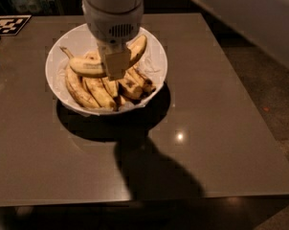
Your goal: Pick banana from white bowl
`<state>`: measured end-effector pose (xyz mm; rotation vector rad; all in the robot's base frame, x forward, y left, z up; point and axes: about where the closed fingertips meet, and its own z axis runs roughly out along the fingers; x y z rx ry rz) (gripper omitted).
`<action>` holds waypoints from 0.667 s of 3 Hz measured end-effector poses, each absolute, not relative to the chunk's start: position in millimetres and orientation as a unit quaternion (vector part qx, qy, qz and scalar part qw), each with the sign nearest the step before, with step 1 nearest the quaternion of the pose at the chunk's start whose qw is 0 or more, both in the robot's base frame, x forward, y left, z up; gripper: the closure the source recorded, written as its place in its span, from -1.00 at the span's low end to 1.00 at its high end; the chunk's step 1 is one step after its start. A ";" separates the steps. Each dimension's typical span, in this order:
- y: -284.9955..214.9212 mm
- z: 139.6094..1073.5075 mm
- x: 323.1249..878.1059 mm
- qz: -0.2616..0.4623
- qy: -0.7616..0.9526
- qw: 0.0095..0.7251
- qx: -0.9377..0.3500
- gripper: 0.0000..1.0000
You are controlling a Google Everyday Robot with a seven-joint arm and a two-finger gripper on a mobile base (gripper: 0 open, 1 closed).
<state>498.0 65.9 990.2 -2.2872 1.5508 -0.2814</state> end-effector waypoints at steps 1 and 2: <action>50.6 1016.6 469.3 -0.101 0.545 0.222 -0.802 1.00; 38.1 1030.4 437.3 -0.095 0.539 0.241 -0.802 1.00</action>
Offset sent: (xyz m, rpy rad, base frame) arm -0.0866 -0.0500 0.0312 0.1317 -0.0244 0.0219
